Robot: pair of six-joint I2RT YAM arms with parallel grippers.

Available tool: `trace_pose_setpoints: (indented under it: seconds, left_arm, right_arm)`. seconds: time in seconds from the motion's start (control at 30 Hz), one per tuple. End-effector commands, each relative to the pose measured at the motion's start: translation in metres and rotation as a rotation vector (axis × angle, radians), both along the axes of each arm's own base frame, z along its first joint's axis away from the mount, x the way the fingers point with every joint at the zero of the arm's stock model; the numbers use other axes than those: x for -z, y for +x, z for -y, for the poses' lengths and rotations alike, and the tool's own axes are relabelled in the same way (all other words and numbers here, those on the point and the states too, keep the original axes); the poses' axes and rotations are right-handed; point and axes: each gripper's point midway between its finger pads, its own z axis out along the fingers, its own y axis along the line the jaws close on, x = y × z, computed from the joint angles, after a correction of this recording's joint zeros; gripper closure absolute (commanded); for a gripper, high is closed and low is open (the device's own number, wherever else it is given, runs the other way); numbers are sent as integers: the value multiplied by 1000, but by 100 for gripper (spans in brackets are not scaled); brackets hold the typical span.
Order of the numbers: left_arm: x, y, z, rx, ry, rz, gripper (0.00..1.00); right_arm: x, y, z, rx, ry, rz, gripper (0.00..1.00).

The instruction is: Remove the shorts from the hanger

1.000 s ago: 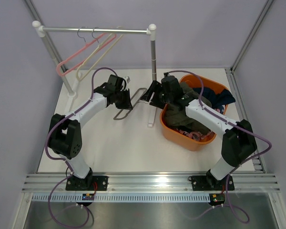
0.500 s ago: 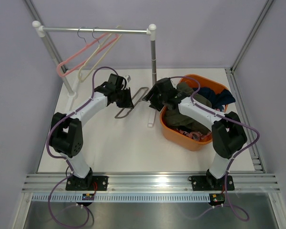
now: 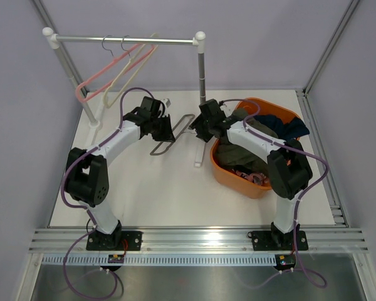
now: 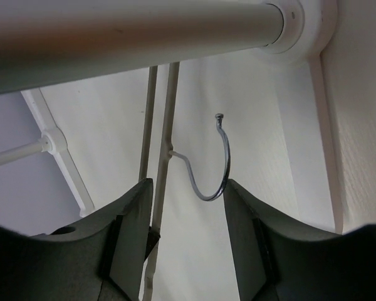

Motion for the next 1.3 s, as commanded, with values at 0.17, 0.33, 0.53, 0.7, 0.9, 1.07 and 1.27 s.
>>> trace_pose_setpoints:
  seconds: [0.17,0.33,0.53,0.7,0.9,1.07,1.27]
  left_arm:
    - [-32,16,8,21,-63,84,100]
    - [-33,14,8,25,-64,84,100]
    - [-33,11,8,35,-66,80,100]
    - [-35,6,9,54,-68,90,95]
    - [-33,-2,16,79,-49,95,79]
    - [-29,-12,30,118,-22,110,71]
    - [-19,-19,33,121,19,124,67]
  right_arm:
    - [0,24,19,121,-38,13,52]
    - [8,31,20,119,-72,19,71]
    - [11,37,19,97,-105,32,100]
    - [4,40,23,80,-154,54,100]
    - [-6,40,27,59,-202,80,100]
    - [-12,41,28,46,-221,88,100]
    - [-21,38,25,28,-242,113,100]
